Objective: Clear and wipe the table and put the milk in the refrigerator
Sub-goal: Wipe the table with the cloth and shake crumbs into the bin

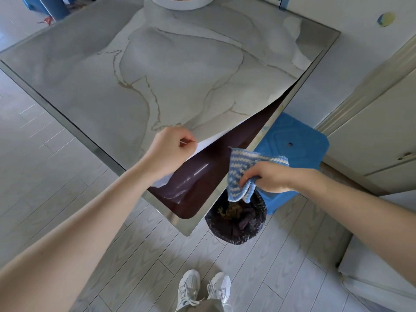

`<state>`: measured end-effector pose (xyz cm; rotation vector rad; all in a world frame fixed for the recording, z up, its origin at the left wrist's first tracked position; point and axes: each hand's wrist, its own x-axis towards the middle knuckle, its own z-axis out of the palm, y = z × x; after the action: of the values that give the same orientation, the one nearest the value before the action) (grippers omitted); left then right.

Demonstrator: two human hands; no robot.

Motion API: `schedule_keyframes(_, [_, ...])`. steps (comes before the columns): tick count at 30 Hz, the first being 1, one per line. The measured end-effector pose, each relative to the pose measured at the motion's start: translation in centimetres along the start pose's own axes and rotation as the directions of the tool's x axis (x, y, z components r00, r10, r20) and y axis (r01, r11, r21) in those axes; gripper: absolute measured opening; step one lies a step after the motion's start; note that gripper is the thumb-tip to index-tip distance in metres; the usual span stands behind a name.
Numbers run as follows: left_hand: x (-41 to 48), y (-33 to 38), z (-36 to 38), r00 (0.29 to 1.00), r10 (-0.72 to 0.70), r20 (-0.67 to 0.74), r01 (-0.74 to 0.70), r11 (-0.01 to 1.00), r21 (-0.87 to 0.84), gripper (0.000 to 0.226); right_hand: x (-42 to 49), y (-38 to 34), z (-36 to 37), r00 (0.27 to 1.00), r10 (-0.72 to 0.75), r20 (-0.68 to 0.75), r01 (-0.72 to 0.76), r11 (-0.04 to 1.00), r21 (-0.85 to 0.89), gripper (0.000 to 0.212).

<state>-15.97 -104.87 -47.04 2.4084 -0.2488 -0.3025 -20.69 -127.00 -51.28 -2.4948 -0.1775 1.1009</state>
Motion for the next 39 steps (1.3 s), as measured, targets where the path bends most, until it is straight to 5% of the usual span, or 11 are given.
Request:
schedule_keyframes(11, [-2.0, -1.2, 5.1, 0.999, 0.003, 0.053, -0.004, 1.0, 0.013, 0.012, 0.9, 6.7, 2.3, 0.947, 0.269, -0.178, -0.169, 0.884, 0.436, 0.04])
schedule_keyframes(18, [-4.1, -2.4, 9.4, 0.992, 0.088, 0.093, -0.114, 0.94, 0.322, 0.017, 1.3, 8.1, 4.4, 0.921, 0.343, -0.185, -0.136, 0.727, 0.673, 0.036])
schedule_keyframes(26, [-5.3, 0.6, 14.7, 0.888, 0.458, 0.038, -0.455, 0.863, 0.219, 0.022, 0.5, 8.8, 5.0, 0.934, 0.274, -0.231, -0.046, 0.732, 0.679, 0.034])
schedule_keyframes(31, [-4.3, 1.6, 21.8, 0.93, 0.326, 0.171, -0.366, 0.87, 0.33, 0.08, 0.1, 9.6, 6.6, 0.968, 0.122, -0.219, 0.015, 0.845, 0.534, 0.04])
schedule_keyframes(33, [-3.5, 0.6, 24.2, 0.94, 0.306, 0.153, -0.342, 0.851, 0.398, 0.071, 0.9, 10.6, 8.1, 0.97, 0.091, -0.224, 0.027, 0.881, 0.473, 0.041])
schedule_keyframes(37, [-2.4, -4.3, 27.6, 0.959, 0.255, 0.125, -0.282, 0.913, 0.294, 0.019, 3.6, 13.4, 11.8, 0.969, 0.101, -0.224, 0.011, 0.893, 0.449, 0.031])
schedule_keyframes(39, [-2.0, -6.7, 28.4, 0.966, 0.189, 0.178, -0.236, 0.925, 0.299, 0.015, 5.2, 15.1, 13.6, 0.968, 0.136, -0.213, -0.032, 0.901, 0.433, 0.025])
